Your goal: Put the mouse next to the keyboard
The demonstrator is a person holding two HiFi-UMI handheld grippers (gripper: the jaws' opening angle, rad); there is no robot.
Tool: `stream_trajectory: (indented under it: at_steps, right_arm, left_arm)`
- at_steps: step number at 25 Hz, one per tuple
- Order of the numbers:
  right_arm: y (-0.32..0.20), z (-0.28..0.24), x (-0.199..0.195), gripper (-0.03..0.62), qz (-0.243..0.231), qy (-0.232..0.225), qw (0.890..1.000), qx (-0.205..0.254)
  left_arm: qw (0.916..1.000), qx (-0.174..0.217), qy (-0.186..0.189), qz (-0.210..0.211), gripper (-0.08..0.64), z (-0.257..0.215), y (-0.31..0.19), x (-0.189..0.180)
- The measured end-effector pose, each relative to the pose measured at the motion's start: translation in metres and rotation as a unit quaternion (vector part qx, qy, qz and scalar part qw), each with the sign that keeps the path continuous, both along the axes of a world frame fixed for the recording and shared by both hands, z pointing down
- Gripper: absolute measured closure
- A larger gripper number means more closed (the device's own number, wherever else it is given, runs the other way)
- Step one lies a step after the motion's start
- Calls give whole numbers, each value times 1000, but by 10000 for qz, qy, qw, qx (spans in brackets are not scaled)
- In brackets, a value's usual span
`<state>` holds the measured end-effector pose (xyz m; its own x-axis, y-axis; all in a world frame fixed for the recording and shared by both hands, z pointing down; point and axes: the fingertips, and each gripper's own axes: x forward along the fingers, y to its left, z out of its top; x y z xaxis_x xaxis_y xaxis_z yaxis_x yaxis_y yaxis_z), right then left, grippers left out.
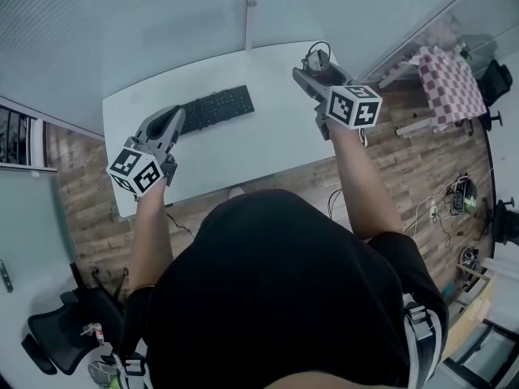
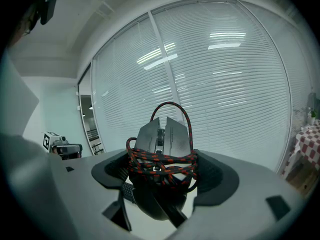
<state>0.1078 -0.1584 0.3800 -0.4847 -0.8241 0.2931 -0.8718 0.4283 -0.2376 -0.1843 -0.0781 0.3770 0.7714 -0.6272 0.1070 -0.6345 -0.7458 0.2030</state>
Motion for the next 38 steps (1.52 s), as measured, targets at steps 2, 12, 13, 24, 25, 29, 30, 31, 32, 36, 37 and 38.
stream_trajectory:
  at_steps: [2, 12, 13, 24, 25, 29, 30, 31, 32, 36, 37, 38]
  right_arm:
    - [-10, 2, -16, 181, 14, 7, 10000, -14]
    - [-35, 8, -45, 181, 116, -30, 9999, -60]
    - [-37, 9, -49, 181, 125, -22, 9999, -67]
    - [-41, 13, -53, 181, 147, 33, 9998, -100]
    - [-42, 13, -53, 181, 149, 38, 9998, -104]
    - [-45, 13, -52, 181, 183, 31, 9998, -95]
    - [-45, 14, -51, 181, 192, 26, 9998, -97]
    - [-45, 15, -51, 181, 199, 20, 9997, -103]
    - [-45, 16, -51, 181, 206, 12, 9997, -112]
    - [-48, 22, -47, 181, 233, -14, 9996, -166]
    - [-50, 23, -45, 181, 234, -20, 9996, -183]
    - [-54, 25, -43, 181, 234, -24, 9995, -202]
  left_arm:
    - [10000, -7, 9, 16, 537, 2, -12, -16]
    - [9999, -40, 26, 105, 537, 7, -42, -50]
    - [9999, -49, 35, 124, 537, 9, -45, -52]
    - [9998, -67, 35, 166, 537, 13, -55, -59]
    - [9998, -64, 36, 158, 537, 13, -56, -61]
    - [9999, -48, 32, 162, 537, 12, -60, -62]
    - [9998, -57, 25, 176, 537, 13, -60, -62]
    - [9998, -70, 15, 192, 537, 14, -60, -61]
    - [9997, -84, 2, 208, 537, 15, -60, -60]
    - [9997, -110, -19, 218, 537, 16, -64, -58]
    - [9997, -119, -16, 209, 537, 16, -67, -57]
    - [9997, -131, -14, 199, 537, 17, -71, -55]
